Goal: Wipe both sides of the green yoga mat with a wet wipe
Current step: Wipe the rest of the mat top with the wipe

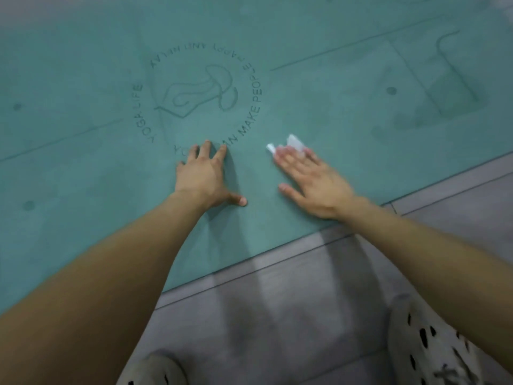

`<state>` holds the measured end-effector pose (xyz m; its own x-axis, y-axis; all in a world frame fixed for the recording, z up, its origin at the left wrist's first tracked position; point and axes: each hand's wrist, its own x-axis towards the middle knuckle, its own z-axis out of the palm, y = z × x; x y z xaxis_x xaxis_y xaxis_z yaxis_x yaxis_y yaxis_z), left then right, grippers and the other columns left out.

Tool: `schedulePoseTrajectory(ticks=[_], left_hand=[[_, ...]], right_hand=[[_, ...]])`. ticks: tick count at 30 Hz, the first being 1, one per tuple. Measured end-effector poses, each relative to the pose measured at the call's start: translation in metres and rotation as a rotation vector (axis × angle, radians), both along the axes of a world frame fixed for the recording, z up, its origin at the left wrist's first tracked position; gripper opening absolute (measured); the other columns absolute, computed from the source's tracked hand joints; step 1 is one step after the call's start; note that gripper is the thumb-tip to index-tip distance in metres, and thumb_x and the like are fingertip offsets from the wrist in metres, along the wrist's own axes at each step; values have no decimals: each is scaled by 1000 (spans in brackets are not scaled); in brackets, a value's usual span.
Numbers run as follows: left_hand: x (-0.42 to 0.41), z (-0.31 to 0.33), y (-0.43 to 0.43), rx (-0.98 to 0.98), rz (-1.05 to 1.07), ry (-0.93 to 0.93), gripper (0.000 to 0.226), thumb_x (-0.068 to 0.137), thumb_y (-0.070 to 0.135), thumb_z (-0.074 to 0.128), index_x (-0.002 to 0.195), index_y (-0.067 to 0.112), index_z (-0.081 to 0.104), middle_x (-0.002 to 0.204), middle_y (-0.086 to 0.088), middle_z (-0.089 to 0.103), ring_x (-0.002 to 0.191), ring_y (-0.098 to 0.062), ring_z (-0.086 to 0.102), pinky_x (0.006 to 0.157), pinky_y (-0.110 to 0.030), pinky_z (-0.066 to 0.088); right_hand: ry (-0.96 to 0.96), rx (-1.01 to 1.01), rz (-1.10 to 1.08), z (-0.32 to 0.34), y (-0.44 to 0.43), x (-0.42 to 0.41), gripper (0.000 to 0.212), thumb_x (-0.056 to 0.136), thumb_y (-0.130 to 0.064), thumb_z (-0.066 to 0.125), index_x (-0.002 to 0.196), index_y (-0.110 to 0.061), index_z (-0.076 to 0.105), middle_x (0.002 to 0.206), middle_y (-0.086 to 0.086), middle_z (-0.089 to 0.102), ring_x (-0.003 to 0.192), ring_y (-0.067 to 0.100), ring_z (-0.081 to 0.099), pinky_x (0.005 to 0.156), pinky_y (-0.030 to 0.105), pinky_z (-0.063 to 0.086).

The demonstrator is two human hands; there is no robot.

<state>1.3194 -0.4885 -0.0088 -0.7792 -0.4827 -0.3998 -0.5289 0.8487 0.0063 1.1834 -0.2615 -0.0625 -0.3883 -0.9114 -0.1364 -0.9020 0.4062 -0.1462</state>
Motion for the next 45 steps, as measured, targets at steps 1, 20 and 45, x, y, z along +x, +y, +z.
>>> schedulePoseTrajectory(ticks=[1, 20, 45], left_hand=[[4, -1, 1, -9, -22, 20, 147, 46, 93, 78, 166, 31, 20, 170, -6, 21, 157, -33, 20, 118, -58, 38], [26, -14, -1, -90, -170, 114, 117, 69, 100, 48, 162, 31, 29, 168, -9, 28, 151, -35, 28, 116, -56, 37], [29, -19, -7, -33, -213, 164, 77, 87, 61, 67, 154, 28, 47, 158, -10, 43, 143, -38, 39, 113, -54, 38]], right_hand=[[5, 4, -177, -1, 9, -22, 74, 108, -61, 16, 169, -21, 1, 177, -1, 3, 162, 10, -4, 132, 42, 3], [-53, -7, -162, 3, -19, 64, 78, 108, -61, 17, 169, -13, 3, 177, 3, -3, 162, 15, -8, 132, 43, 3], [-65, -15, -64, 5, 20, 175, 76, 111, -57, 28, 168, -12, 4, 177, 5, -2, 162, 15, -9, 132, 44, 5]])
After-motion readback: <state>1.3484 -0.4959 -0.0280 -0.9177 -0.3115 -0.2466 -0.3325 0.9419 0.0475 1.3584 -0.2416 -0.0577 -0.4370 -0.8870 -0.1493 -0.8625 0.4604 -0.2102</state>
